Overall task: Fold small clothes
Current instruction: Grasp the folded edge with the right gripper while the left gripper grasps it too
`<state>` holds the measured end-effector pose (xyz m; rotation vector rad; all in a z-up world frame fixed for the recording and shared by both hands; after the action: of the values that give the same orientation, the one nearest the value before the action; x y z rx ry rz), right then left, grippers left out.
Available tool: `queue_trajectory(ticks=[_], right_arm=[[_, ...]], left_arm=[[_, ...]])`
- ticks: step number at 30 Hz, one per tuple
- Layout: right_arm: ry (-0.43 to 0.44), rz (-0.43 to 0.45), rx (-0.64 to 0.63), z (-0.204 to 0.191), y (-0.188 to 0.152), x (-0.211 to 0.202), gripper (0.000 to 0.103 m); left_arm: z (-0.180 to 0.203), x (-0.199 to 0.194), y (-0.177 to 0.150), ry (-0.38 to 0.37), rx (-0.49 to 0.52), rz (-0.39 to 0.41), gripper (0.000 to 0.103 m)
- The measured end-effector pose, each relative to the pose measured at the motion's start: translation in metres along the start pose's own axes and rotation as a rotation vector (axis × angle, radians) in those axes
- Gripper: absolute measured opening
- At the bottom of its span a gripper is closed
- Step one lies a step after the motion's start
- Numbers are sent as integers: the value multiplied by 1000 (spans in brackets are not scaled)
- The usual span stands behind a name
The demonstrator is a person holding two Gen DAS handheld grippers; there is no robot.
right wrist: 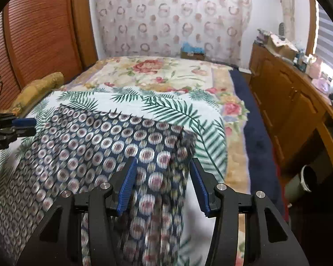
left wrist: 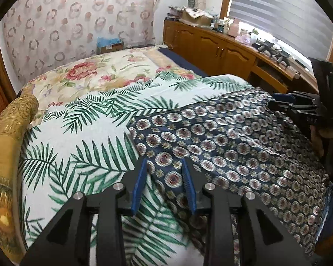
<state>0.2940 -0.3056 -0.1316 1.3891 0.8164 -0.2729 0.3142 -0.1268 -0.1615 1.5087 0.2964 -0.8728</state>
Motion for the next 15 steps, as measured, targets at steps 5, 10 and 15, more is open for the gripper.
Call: queue_trajectory(ticks=[5,10,15], right_arm=[[13,-31,-34,-1,3,23,50],[57,-25,-43,-4,3,27,2],[-34,57,-2,14,16,10,0]], left_arm=[[-8,13,1,0,-11,-18,31],[-12,19,6,-9,-27,-19,31],[-15,26,7,-20,-43,-30,31]])
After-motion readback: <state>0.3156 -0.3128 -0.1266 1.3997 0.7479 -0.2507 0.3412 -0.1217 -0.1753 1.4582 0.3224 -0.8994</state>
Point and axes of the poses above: each gripper's, at about its wrist camera, not at the fingertips, and x roughly the way its jaws point, z to its right, y to its top, the point moved 10 cm from there along x, roughly the way its jaws point, and after that the axes turned 7 degrees about z, right-handed, at the moved point
